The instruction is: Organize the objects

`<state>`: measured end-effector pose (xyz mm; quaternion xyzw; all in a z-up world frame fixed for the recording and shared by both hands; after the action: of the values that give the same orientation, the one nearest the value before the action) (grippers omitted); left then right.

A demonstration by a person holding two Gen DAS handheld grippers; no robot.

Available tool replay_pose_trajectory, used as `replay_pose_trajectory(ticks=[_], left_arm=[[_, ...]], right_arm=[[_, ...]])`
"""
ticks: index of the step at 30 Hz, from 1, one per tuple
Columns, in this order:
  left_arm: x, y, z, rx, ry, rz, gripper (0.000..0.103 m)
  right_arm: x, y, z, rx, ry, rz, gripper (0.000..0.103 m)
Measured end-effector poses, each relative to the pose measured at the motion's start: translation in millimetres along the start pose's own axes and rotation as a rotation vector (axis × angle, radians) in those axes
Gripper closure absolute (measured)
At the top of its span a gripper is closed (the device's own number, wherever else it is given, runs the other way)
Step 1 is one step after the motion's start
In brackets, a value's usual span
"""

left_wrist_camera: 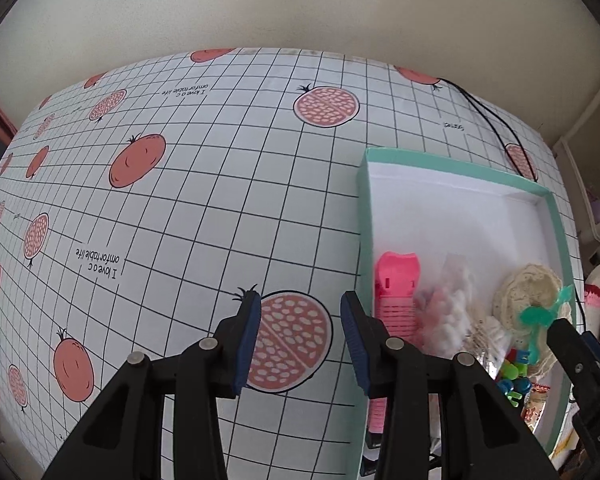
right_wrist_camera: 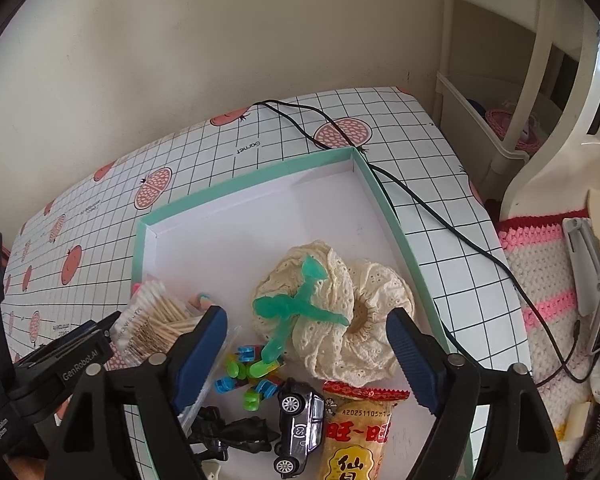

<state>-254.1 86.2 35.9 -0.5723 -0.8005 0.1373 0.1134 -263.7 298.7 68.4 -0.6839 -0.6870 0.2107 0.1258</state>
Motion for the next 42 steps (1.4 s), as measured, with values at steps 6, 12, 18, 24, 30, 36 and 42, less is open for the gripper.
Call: replay_pose_trajectory(ticks=[6,12,18,24,30,36,42], left_arm=[[-9,0,3,0.016,-0.044,-0.019,0.029],[-16,-2,3,0.023,-0.056,-0.042,0.028],[-22,-3,0,0.053,-0.058,-0.057,0.01],[-25,-4,-1,0.069,-0.07,-0.058,0.009],[-27,-6,-5,0.077,-0.064,-0.064,0.009],[-28,-6,-13,0.087,-0.062,-0.049,0.009],[-33,-3,-28,0.099,-0.063,-0.055,0.009]], right_arm=[[0,0,1,0.006,0.007,-0.005,0.005],[-1,0,2,0.01,0.013,-0.011,0.001],[-5,1,2,0.014,0.019,-0.028,0.0],[-7,2,2,0.016,0.021,-0.038,0.0],[-10,2,2,0.015,0.023,-0.048,0.0],[-19,1,-5,0.026,0.022,-0.054,0.0],[-32,2,-20,0.044,0.029,-0.071,0.0]])
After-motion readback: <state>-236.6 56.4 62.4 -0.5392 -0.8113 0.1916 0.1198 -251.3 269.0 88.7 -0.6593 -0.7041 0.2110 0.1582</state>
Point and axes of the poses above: each gripper's, at about its wrist camera, not at the fingertips, and z roughly the way its jaws point, x to its right, y to its underside, the point moved 1 cm from there along z, roughly the way its jaws point, and after that the axes turned 1 degree about y, right-handed, at the moved point
